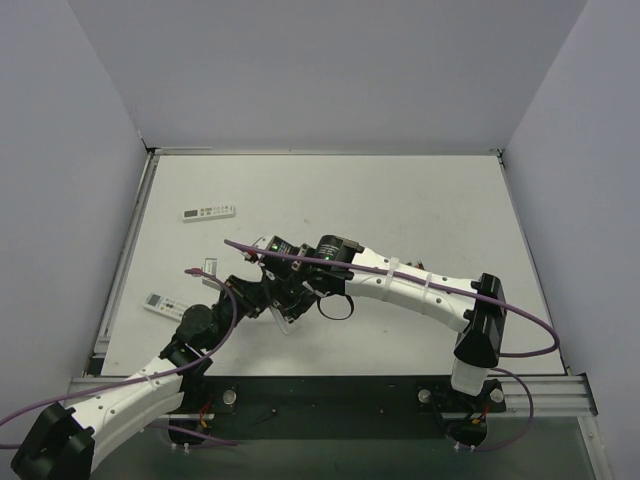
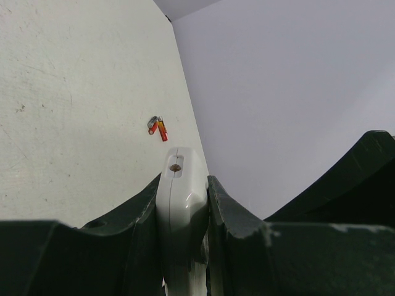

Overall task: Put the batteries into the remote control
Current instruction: Load the battery cover into the remote control.

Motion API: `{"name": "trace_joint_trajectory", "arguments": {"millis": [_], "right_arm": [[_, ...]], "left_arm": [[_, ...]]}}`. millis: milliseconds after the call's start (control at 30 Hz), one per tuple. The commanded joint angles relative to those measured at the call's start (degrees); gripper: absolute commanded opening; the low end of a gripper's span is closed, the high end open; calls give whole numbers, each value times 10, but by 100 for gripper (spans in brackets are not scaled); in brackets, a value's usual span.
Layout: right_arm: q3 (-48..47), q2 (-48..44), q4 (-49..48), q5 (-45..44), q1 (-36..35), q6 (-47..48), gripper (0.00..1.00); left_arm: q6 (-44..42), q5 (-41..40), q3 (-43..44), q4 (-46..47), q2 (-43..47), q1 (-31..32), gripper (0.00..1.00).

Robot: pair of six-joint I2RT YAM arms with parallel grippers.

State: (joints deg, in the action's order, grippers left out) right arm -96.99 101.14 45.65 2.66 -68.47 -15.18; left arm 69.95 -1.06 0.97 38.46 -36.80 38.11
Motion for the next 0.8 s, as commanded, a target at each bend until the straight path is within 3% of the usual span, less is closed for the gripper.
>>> {"name": "trace_joint_trajectory", "arguments": {"millis": [0,767], "right_arm": [[-24,11,3,2,-8,-8,0],[-12,5,26,-4,-8,-34,0]], "left_arm": [[-5,-2,-13,49,5,4,0],[-18,-28,-13,14,28,7,0]]}}
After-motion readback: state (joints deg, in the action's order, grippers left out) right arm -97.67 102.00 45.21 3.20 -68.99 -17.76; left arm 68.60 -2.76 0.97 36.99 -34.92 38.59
